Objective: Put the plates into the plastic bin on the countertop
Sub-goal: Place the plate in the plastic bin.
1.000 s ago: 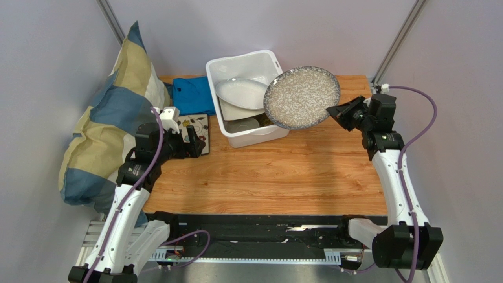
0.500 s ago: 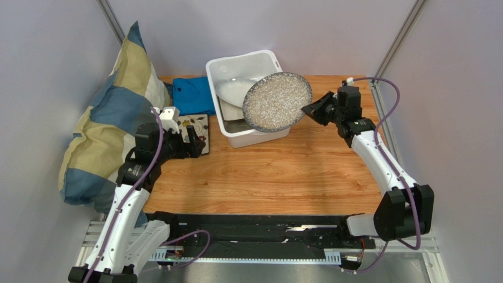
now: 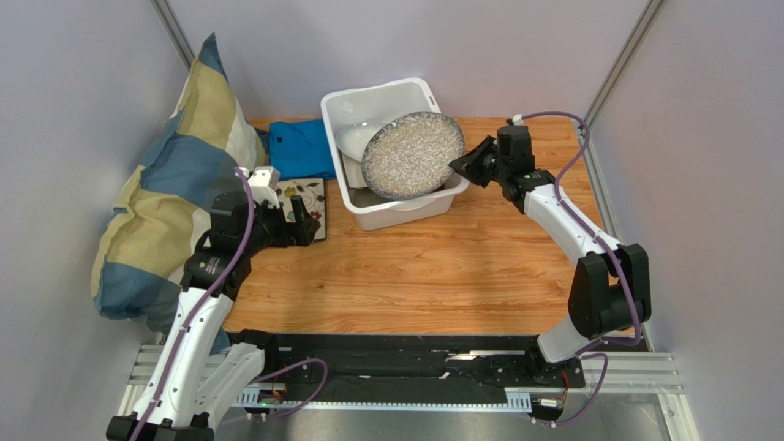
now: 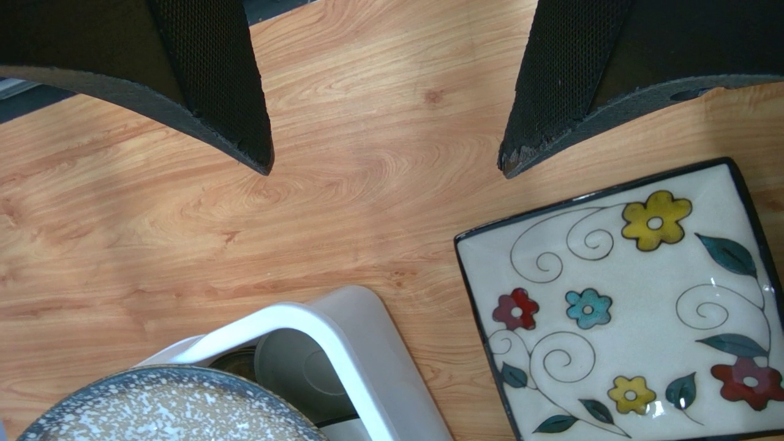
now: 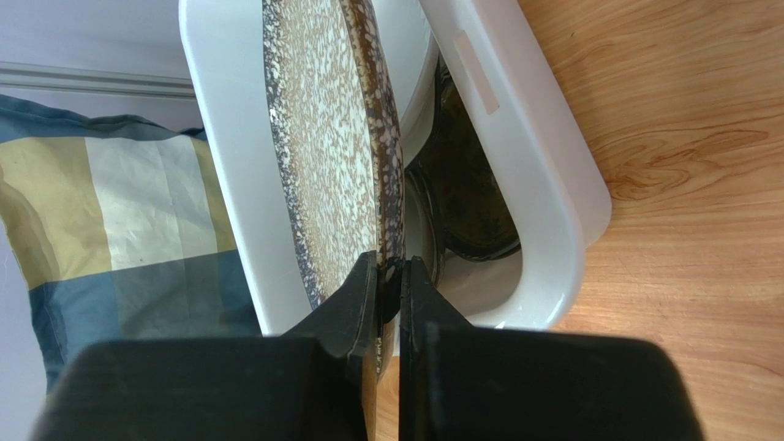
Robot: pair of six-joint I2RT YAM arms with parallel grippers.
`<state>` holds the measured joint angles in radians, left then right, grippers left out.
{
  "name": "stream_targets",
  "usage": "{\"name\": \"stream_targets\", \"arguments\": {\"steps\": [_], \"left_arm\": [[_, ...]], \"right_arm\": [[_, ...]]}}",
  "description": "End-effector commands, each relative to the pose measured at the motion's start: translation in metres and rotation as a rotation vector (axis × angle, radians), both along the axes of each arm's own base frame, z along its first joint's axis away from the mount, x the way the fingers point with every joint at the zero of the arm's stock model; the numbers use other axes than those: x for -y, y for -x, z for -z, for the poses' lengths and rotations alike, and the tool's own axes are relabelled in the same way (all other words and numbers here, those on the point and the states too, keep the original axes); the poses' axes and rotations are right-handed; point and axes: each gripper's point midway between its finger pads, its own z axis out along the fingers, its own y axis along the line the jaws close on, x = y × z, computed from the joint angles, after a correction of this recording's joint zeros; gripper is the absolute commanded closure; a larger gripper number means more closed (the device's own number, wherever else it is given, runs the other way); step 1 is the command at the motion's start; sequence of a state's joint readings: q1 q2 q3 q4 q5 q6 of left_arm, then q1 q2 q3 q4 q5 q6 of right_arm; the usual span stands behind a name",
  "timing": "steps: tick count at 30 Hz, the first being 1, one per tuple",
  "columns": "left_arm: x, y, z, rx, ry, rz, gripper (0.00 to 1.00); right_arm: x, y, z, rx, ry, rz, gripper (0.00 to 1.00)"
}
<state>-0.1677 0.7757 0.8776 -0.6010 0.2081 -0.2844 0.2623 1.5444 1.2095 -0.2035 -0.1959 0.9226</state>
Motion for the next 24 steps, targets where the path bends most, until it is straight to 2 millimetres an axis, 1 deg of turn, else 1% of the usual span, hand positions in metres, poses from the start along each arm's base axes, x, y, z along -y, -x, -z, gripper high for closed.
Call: {"name": "stream_targets", "arguments": {"steps": [1,2,4,5,7,8,11,12,13,19,23,24], "left_arm": [[-0.001,-0.003,-0.008,0.043,0.004,0.001,0.04],[0.0,-0.003,-0.009,0.048,0.005,0.002,0.04],[0.0,-0.003,-0.008,0.043,0.004,0.002,0.04],[0.0,-0.003,-0.008,0.045,0.005,0.004,0.04],[0.0,-0.003,-0.009,0.046,0.005,0.002,0.04],[-0.001,-0.003,-0.008,0.044,0.006,0.0,0.04],[0.0,-0.003,-0.008,0.043,0.004,0.002,0.04],[0.0,-0.003,-0.008,0.043,0.005,0.004,0.04],[0.0,-0.003,-0.008,0.045,0.005,0.002,0.04],[0.0,-0.003,-0.008,0.044,0.007,0.003,0.04],[0.001,-0.003,-0.008,0.044,0.009,0.007,0.04],[0.0,-0.003,-0.008,0.042,0.008,0.006,0.04]], "right_arm": [[-0.032,-0.024,-0.135,0.388,-0.196,-0.064,1.0],[-0.038,-0.027,-0.126,0.367,-0.196,-0.073,1.0],[-0.044,-0.03,-0.122,0.359,-0.201,-0.082,1.0],[-0.049,-0.032,-0.114,0.341,-0.2,-0.091,1.0],[-0.053,-0.035,-0.109,0.332,-0.197,-0.097,1.0],[-0.059,-0.037,-0.101,0.315,-0.193,-0.104,1.0],[-0.067,-0.039,-0.092,0.297,-0.172,-0.119,1.0],[-0.07,-0.04,-0.082,0.275,-0.159,-0.124,1.0],[-0.073,-0.039,-0.078,0.269,-0.152,-0.13,1.0],[-0.078,-0.041,-0.046,0.205,-0.113,-0.135,1.0],[-0.08,-0.041,-0.025,0.17,-0.057,-0.147,1.0],[-0.081,-0.039,-0.016,0.139,-0.043,-0.152,1.0]]}}
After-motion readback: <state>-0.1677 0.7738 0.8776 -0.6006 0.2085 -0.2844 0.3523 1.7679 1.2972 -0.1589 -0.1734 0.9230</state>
